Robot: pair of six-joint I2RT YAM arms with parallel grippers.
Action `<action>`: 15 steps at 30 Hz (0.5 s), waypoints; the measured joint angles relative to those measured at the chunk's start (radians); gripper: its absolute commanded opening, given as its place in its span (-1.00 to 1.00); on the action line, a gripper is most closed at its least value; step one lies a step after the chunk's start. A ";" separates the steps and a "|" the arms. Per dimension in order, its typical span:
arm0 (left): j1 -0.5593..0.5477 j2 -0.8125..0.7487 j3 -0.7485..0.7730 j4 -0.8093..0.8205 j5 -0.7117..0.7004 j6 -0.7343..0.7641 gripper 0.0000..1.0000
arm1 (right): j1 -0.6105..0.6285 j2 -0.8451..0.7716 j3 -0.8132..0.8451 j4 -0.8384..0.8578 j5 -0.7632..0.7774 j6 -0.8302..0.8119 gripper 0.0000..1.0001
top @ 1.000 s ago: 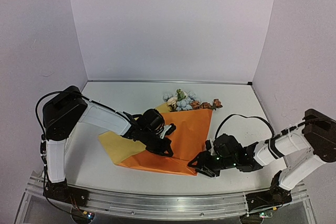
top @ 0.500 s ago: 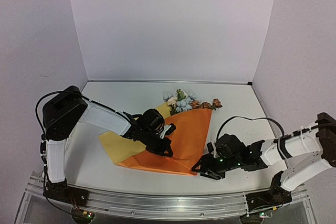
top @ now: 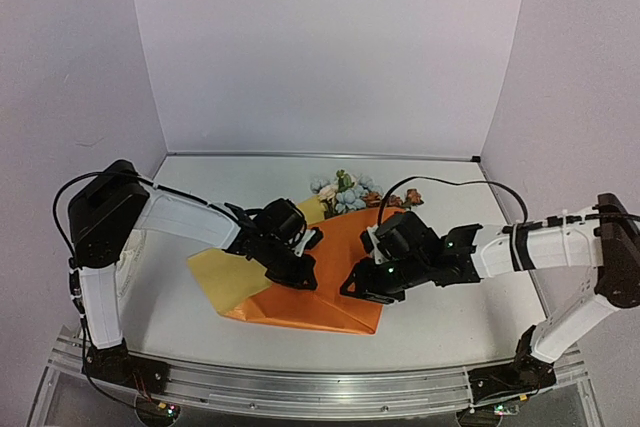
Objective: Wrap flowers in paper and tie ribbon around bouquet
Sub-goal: Press the fold line on the 2/3-folded wrapping paper.
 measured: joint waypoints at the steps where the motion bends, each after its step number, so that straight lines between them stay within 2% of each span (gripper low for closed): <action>1: 0.005 -0.016 -0.002 -0.004 -0.007 -0.006 -0.83 | -0.001 0.020 0.015 -0.007 0.003 -0.021 -0.34; 8: 0.021 -0.145 -0.071 0.003 -0.027 -0.060 -0.79 | -0.003 0.147 0.140 -0.070 0.019 -0.148 -0.44; 15: 0.033 -0.333 -0.275 0.028 -0.024 -0.211 -0.67 | 0.006 0.238 0.237 -0.130 0.038 -0.235 -0.48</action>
